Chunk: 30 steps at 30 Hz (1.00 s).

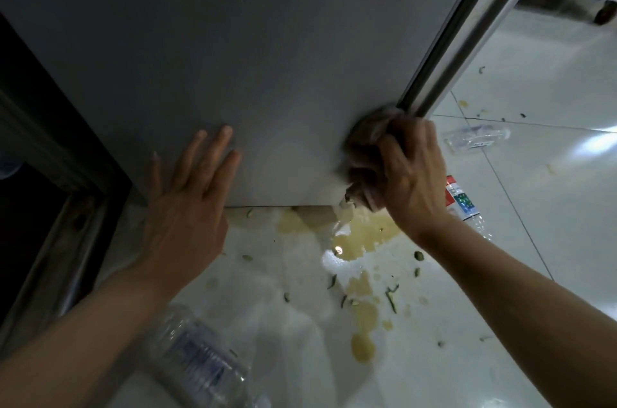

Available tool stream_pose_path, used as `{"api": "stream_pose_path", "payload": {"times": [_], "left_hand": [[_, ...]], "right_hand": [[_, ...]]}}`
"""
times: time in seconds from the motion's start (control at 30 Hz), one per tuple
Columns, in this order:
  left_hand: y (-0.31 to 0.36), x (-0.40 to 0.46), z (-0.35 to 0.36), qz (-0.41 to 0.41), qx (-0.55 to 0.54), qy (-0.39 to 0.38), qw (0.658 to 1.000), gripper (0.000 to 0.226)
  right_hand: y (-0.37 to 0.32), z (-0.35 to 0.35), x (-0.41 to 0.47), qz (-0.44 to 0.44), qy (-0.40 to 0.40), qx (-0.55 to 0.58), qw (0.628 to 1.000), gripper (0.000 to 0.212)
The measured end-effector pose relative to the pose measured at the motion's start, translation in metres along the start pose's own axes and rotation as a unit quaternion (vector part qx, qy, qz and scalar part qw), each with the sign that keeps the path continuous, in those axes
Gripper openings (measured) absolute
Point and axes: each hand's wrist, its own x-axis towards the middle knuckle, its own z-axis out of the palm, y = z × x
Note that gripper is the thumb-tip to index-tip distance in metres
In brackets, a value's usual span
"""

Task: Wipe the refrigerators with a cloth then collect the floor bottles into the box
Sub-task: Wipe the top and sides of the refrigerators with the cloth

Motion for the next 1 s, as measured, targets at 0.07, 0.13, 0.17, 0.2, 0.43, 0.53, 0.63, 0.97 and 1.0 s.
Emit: {"api": "stream_pose_path", "payload": {"times": [0.07,0.13,0.17,0.2,0.43,0.53,0.63,0.97,1.0], "left_hand": [[-0.007,-0.001,0.002,0.003,0.008,-0.015,1.000,0.092],[-0.010,-0.001,0.004,0.008,0.016,-0.023,1.000,0.093],[-0.010,-0.002,0.004,0.010,0.020,-0.026,0.999,0.091],[-0.010,-0.002,0.004,0.011,0.022,-0.026,0.999,0.088],[-0.020,-0.007,-0.003,0.011,-0.012,-0.013,1.000,0.088],[-0.039,-0.020,-0.006,-0.033,-0.013,-0.015,0.999,0.090],[-0.058,-0.031,-0.007,-0.055,-0.017,-0.063,0.996,0.093],[-0.075,-0.038,-0.006,-0.047,-0.077,-0.082,0.993,0.085],[-0.077,-0.040,-0.006,-0.053,-0.085,-0.079,0.992,0.085]], "right_hand": [[-0.005,0.002,0.007,0.053,0.040,0.066,0.996,0.028],[-0.016,0.015,0.004,0.042,0.042,0.086,0.995,0.031],[-0.021,0.024,-0.001,-0.009,0.029,0.063,0.998,0.030],[-0.025,0.034,-0.007,-0.080,0.008,0.025,0.996,0.031],[-0.050,0.060,-0.021,-0.248,-0.157,-0.123,0.948,0.051],[-0.050,0.052,-0.002,-0.131,-0.026,-0.034,0.991,0.040],[-0.061,0.052,0.013,-0.057,0.090,0.019,0.994,0.023],[-0.102,0.073,0.004,-0.208,-0.090,-0.040,0.973,0.045],[-0.100,0.068,0.012,-0.192,-0.052,-0.025,0.980,0.043]]}}
